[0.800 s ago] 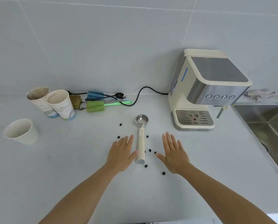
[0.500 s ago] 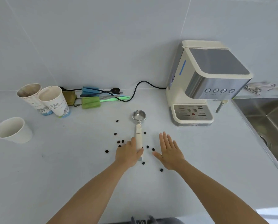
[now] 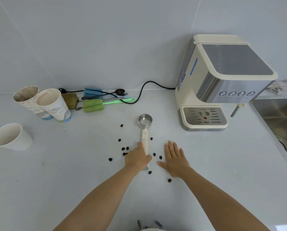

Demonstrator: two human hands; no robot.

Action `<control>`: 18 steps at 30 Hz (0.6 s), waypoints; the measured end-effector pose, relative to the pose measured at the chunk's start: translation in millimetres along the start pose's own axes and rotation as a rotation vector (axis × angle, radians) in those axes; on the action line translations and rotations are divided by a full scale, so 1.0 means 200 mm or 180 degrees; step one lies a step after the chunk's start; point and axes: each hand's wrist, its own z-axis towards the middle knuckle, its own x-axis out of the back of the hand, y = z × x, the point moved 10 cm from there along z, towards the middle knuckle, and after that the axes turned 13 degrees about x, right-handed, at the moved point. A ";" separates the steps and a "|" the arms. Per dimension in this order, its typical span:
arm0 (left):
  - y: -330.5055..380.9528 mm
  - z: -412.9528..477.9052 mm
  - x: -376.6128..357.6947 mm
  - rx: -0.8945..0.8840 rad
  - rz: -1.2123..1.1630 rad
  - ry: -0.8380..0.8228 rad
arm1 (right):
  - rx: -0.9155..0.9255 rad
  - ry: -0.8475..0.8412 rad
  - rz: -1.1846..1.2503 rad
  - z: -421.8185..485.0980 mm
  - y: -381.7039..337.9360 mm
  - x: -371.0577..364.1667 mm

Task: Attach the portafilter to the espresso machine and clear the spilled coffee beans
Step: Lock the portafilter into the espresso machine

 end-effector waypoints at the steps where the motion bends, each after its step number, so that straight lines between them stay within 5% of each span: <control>1: 0.00 0.01 0.00 0.0046 -0.0042 -0.0039 | 0.0011 0.0011 0.0027 0.00 0.00 0.00; 18: -0.11 0.06 0.06 0.0723 -0.1627 -0.1120 | -0.0028 0.0009 0.0010 0.00 0.00 -0.01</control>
